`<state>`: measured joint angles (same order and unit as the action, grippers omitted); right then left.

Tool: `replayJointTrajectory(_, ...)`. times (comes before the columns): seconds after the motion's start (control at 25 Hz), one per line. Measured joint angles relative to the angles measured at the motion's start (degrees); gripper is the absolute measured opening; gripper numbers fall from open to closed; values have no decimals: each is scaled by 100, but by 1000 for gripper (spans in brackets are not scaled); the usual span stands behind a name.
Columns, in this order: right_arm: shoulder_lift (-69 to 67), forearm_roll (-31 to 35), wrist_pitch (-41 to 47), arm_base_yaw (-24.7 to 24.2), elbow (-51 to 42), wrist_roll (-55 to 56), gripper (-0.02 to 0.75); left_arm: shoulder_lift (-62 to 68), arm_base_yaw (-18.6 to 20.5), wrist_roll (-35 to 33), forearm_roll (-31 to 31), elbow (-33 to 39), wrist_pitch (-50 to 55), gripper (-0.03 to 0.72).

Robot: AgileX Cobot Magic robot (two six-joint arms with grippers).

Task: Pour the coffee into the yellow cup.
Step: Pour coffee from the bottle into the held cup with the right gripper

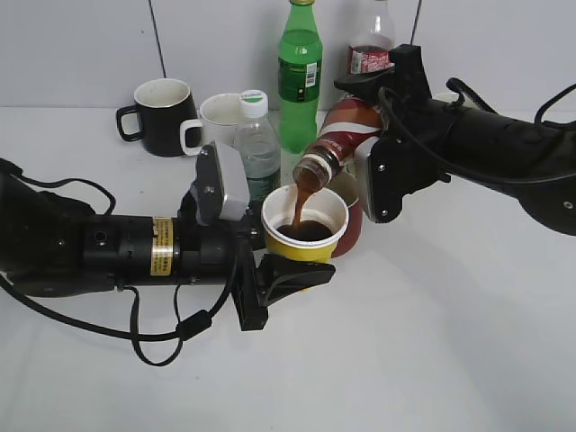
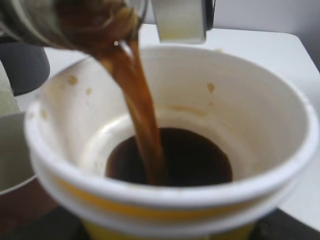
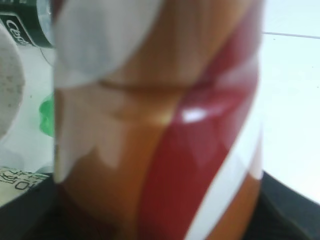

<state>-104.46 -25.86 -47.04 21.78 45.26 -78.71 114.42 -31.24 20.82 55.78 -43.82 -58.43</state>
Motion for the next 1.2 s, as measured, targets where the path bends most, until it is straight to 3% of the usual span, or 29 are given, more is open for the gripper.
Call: replayJointTrajectory(1.2,0,208,-162,0,0,-433,507,0,0,0,0,0,-137,409)
